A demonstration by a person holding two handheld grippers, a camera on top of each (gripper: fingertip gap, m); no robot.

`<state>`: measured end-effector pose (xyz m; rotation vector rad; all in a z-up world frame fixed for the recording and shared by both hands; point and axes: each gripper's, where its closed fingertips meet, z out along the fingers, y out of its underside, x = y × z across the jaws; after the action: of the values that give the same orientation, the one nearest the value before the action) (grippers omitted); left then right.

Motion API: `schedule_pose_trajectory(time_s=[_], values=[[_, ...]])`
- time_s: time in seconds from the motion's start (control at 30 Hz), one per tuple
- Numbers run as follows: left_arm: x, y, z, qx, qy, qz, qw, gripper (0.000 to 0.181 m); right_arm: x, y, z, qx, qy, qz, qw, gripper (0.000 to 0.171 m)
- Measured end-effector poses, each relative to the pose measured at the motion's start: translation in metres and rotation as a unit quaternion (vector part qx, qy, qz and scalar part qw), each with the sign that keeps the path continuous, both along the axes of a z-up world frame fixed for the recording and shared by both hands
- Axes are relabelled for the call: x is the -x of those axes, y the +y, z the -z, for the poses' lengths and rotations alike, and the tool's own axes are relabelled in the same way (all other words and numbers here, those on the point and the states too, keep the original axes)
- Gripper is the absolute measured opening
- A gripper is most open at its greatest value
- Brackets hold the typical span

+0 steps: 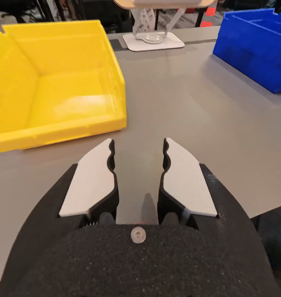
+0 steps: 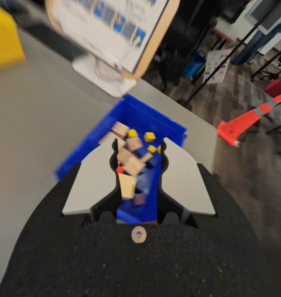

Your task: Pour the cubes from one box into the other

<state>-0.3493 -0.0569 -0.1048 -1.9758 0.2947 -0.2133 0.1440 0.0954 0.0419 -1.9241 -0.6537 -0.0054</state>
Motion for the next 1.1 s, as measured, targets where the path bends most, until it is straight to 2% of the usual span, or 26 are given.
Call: schedule_pose_trajectory(time_s=[0.07, 0.13, 0.23, 0.3, 0.4, 0.53, 0.67, 0.77, 1.1], values=[[0.015, -0.006, -0.013, -0.028, -0.001, -0.007, 1.000, 0.055, 0.023, -0.050, 0.021, -0.021, 0.096, 0.010, 0.995, 0.052], [0.027, -0.014, -0.025, -0.062, 0.000, -0.009, 0.998, 0.054, 0.035, -0.090, 0.055, -0.029, 0.140, 0.042, 0.989, 0.053], [0.047, -0.031, -0.031, -0.076, 0.005, -0.037, 0.996, 0.060, 0.034, -0.127, 0.110, -0.025, 0.169, 0.135, 0.976, 0.058], [0.057, -0.043, -0.030, -0.075, -0.004, -0.059, 0.995, 0.065, 0.034, -0.153, 0.140, -0.005, 0.162, 0.161, 0.974, 0.059], [0.057, -0.061, -0.017, -0.052, -0.026, -0.060, 0.996, 0.069, 0.021, -0.180, 0.151, -0.021, 0.170, 0.185, 0.968, 0.059], [0.056, -0.066, 0.006, -0.022, -0.046, -0.059, 0.997, 0.068, 0.004, -0.183, 0.144, -0.041, 0.223, 0.198, 0.954, 0.059], [0.062, -0.050, 0.020, 0.000, -0.029, -0.058, 0.998, 0.067, -0.012, -0.173, 0.148, -0.047, 0.189, 0.207, 0.959, 0.060], [0.060, -0.044, 0.023, 0.001, -0.020, -0.049, 0.999, 0.067, -0.019, -0.173, 0.147, -0.057, 0.177, 0.214, 0.959, 0.060], [0.065, -0.041, 0.017, -0.012, -0.045, -0.065, 0.997, 0.068, -0.023, -0.176, 0.152, -0.037, 0.219, 0.212, 0.951, 0.059]])
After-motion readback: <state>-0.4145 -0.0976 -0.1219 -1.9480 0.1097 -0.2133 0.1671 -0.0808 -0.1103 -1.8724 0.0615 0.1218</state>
